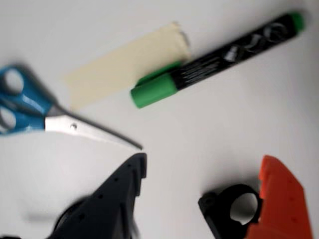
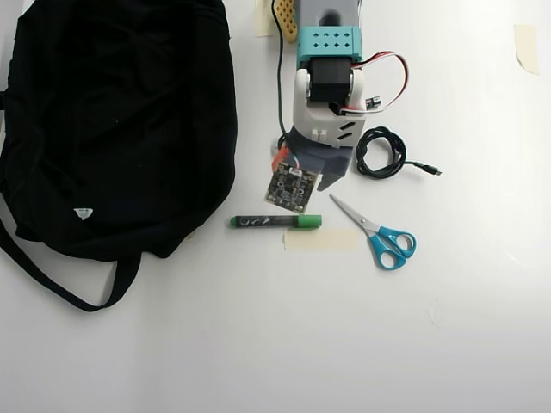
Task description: Put the green marker into the black bag
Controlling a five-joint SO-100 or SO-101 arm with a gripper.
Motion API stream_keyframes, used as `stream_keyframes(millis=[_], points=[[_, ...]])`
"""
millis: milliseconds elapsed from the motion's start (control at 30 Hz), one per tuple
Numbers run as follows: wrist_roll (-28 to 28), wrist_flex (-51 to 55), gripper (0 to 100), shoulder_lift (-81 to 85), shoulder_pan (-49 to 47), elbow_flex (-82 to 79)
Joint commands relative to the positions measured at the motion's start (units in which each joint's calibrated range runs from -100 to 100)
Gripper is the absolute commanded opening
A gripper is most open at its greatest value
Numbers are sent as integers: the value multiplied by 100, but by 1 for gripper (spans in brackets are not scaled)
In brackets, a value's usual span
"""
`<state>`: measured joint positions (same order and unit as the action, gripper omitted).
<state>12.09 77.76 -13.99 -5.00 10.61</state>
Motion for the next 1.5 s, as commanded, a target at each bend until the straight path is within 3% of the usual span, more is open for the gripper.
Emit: stream_keyframes(millis=[0, 200, 533, 867, 1200, 1467], points=[[-270, -67, 30, 55, -76, 223], [-831, -213, 30, 129, -211, 259], [-920, -412, 29, 79, -188, 268], [-2913, -351, 29, 55, 133, 116], [-4004, -412, 29, 46, 358, -64], [-4533, -412, 29, -136, 447, -73]])
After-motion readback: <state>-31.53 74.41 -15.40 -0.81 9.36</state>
